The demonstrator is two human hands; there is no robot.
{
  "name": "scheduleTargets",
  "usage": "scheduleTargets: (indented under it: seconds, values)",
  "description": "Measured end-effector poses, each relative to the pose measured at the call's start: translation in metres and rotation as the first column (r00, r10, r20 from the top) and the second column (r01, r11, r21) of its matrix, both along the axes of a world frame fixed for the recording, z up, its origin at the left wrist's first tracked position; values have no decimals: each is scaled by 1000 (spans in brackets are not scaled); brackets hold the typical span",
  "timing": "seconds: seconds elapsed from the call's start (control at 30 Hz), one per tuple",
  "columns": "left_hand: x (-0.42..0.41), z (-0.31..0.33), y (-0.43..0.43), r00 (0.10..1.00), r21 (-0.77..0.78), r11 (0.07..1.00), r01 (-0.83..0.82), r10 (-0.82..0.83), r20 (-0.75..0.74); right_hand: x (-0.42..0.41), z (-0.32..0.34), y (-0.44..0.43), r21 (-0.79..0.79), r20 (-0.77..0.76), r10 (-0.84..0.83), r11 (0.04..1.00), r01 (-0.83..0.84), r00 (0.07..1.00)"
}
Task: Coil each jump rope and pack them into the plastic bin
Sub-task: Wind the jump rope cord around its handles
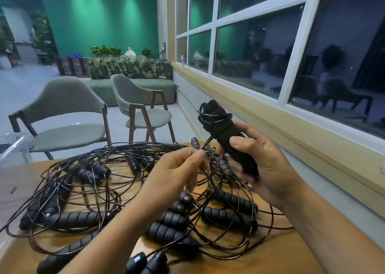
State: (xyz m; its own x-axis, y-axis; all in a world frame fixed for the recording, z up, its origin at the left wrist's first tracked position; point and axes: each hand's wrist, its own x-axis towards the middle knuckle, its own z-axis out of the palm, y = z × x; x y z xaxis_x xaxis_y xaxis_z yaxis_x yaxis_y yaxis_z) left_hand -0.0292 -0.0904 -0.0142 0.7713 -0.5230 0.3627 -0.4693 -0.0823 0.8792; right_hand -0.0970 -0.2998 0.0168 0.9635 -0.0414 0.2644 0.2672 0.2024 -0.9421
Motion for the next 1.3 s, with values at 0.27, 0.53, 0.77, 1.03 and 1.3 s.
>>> scheduleTargets:
  seconds: [0.27, 0.53, 0.77, 1.03, 1.3]
  values:
    - [-5, 14, 12, 914, 249, 945, -213, 103, 393, -7, 1, 4, -273, -32, -164, 950, 150, 986]
    - [-6, 24, 22, 890, 328, 922, -204, 35, 455, -10, 0, 0, -526, -244, -147, 851, -4, 958]
    - [-8, 35, 29, 928, 392, 920, 0, -146, 343, -12, 5, -5, -700, -462, -37, 629, -338, 886]
    - [-13, 43, 33, 955, 201, 941, 273, -290, 65, -14, 11, 1, -494, -573, 325, 595, -634, 752]
    - [-11, 38, 31, 918, -88, 916, 391, -395, -30, -13, 9, 1, -326, -514, 549, 586, -742, 659]
